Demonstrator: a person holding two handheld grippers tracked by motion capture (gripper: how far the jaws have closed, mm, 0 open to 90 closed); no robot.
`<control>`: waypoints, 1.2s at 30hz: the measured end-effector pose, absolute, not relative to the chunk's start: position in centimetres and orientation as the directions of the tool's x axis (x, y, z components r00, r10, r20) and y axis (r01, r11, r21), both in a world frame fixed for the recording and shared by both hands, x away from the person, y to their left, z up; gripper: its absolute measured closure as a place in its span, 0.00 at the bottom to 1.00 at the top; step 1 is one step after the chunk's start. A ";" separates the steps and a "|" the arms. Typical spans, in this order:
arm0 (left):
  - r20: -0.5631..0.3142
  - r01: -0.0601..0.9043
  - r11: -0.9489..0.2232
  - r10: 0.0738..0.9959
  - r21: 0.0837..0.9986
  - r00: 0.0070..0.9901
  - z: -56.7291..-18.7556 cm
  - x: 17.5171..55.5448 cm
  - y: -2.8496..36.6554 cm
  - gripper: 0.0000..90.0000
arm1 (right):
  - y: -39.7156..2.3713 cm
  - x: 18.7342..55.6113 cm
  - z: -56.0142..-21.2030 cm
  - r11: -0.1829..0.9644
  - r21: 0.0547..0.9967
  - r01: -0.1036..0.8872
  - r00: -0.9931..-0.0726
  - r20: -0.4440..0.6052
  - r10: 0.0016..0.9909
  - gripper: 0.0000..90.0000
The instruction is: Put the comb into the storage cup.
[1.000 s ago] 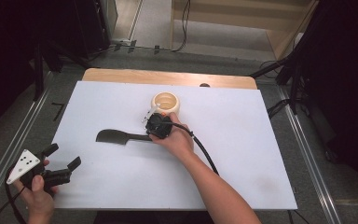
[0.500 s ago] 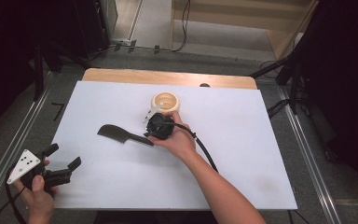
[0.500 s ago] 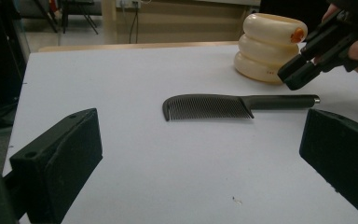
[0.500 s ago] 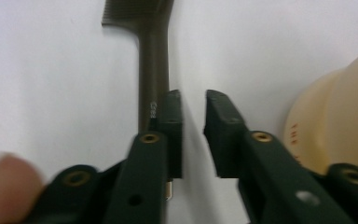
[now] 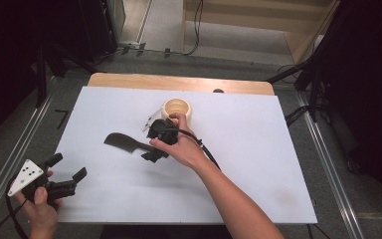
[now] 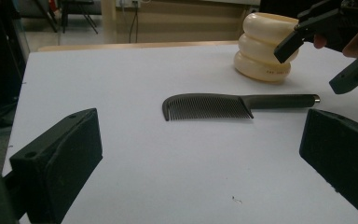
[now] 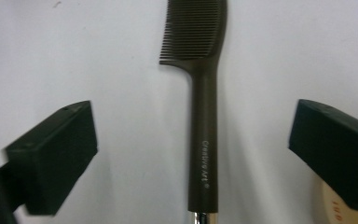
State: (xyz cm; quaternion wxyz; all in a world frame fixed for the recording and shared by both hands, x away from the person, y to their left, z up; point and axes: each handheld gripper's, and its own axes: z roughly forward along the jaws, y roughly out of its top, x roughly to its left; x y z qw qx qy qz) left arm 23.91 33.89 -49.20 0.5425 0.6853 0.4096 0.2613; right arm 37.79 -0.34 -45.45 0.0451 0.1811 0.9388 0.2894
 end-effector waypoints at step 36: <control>-0.085 0.278 -0.079 0.843 0.957 0.531 -49.2 23.9 33.9 0.00 | 0.0 38.6 -47.9 0.749 0.533 0.392 -0.899 0.052 0.434 0.79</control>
